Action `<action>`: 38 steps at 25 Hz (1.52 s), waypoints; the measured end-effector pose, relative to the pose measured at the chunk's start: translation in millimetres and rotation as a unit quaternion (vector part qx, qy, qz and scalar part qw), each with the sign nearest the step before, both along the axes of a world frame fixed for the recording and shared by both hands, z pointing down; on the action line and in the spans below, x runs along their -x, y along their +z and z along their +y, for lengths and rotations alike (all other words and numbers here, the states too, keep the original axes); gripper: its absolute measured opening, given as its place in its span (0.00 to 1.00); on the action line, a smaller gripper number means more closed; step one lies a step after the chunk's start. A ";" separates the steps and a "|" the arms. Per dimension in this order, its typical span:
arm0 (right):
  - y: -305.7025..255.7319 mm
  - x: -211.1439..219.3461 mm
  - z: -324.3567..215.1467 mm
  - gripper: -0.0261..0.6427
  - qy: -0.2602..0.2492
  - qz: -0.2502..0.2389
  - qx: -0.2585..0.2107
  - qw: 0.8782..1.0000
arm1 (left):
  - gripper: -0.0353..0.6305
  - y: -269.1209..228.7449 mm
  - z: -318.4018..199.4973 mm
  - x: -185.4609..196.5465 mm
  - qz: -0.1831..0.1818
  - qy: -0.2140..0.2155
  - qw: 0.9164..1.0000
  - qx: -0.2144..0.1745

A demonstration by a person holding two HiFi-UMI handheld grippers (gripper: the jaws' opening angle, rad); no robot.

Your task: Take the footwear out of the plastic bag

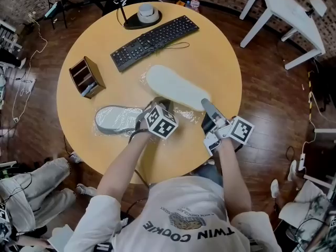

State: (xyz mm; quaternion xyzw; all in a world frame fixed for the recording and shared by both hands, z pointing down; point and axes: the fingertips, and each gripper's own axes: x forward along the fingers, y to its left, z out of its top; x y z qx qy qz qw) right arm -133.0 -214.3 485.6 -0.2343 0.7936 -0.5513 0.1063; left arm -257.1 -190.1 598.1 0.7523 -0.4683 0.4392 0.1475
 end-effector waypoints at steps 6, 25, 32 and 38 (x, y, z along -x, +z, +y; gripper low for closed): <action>48.9 5.1 0.6 0.13 0.023 0.041 0.088 0.995 | 0.05 -1.5 -0.8 0.1 0.004 0.000 1.000 0.003; 80.9 7.5 4.6 0.17 -0.041 0.325 -0.071 0.942 | 0.06 -42.3 11.2 -6.3 0.022 -0.029 0.998 -0.050; 89.6 4.6 8.6 0.25 -0.081 0.418 -0.125 0.896 | 0.06 -69.7 30.2 -37.8 0.089 -0.078 0.991 -0.068; 96.4 4.5 13.0 0.33 -0.123 0.441 -0.169 0.873 | 0.06 -80.7 43.7 -59.8 0.117 -0.123 0.982 -0.077</action>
